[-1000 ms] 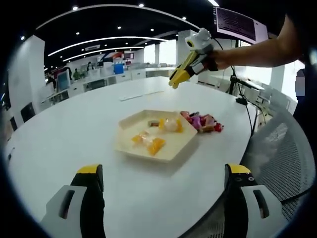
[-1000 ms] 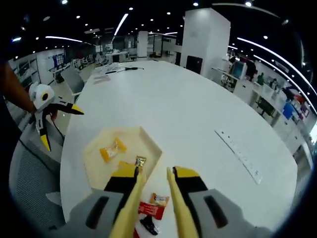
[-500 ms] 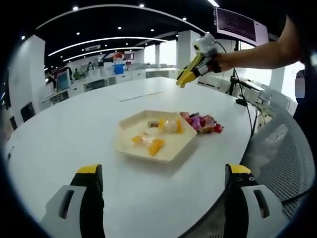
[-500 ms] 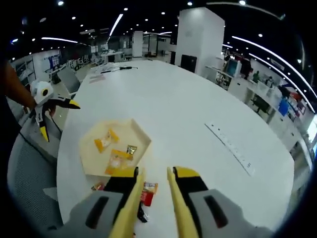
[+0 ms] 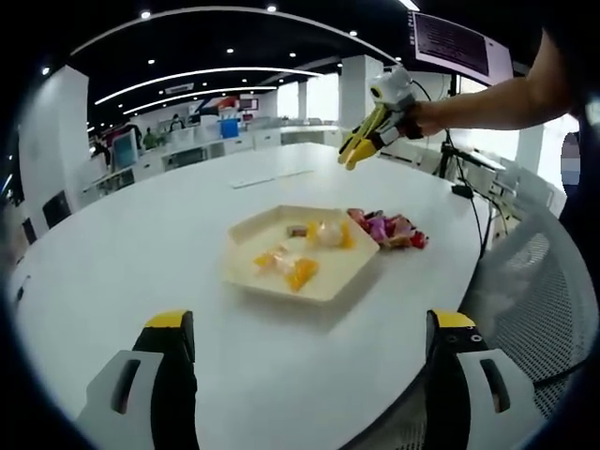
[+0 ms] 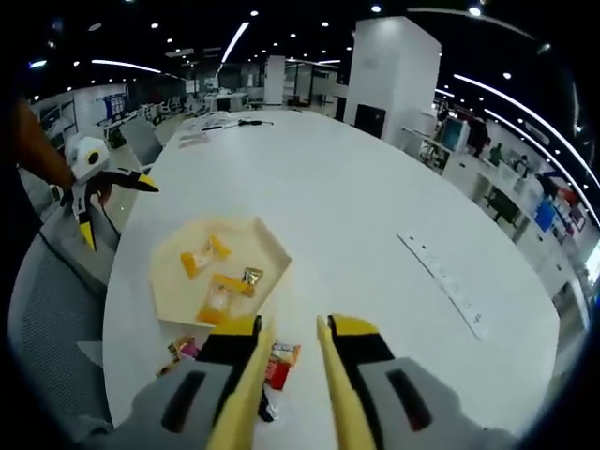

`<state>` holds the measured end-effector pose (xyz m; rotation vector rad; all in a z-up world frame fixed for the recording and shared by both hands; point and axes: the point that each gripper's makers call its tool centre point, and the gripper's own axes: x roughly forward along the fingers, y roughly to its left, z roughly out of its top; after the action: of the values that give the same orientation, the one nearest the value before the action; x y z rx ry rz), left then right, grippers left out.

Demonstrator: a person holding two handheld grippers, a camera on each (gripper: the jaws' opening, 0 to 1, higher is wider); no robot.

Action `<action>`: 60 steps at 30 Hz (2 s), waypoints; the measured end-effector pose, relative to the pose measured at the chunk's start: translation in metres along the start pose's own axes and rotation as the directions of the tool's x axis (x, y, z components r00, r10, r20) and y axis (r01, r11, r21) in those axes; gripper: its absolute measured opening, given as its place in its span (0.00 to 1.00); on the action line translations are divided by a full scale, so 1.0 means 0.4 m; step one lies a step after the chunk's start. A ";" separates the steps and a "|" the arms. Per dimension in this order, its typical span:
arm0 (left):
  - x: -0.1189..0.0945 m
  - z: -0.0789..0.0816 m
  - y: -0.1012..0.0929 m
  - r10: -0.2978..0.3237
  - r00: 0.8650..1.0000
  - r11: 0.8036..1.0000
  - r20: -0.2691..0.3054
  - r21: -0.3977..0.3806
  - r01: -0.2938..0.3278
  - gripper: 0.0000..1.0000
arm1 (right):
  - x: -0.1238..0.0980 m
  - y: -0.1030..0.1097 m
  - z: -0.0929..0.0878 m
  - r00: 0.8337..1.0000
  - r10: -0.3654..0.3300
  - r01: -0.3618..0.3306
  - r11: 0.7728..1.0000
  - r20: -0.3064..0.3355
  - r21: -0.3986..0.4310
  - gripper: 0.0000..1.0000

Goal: Place the target food into the container with the food tongs after gripping and lifting it, then release it inside without dropping or visibly crushing the food.

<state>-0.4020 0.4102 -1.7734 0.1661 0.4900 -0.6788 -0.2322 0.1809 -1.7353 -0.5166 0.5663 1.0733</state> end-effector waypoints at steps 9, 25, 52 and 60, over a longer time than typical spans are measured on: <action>0.000 -0.001 0.005 0.005 1.000 1.000 0.001 -0.011 -0.005 0.99 | 0.035 -0.003 -0.037 0.999 0.033 -0.033 0.999 -0.009 0.008 0.28; 0.003 -0.011 0.005 0.005 1.000 1.000 -0.021 -0.024 -0.005 0.99 | 0.099 0.013 -0.107 0.991 0.126 -0.129 0.990 -0.055 -0.050 0.27; 0.004 -0.012 -0.001 -0.009 1.000 0.999 -0.025 -0.042 0.008 0.99 | 0.152 0.002 -0.156 0.982 0.097 -0.108 0.992 -0.163 -0.062 0.27; 0.003 -0.011 -0.001 -0.006 1.000 0.999 -0.024 -0.042 0.005 0.99 | 0.145 0.012 -0.153 0.980 0.120 -0.142 0.979 -0.156 -0.143 0.28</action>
<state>-0.4030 0.4106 -1.7781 0.1333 0.5277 -0.6721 -0.2261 0.1820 -1.8194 -0.7053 0.6576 1.2176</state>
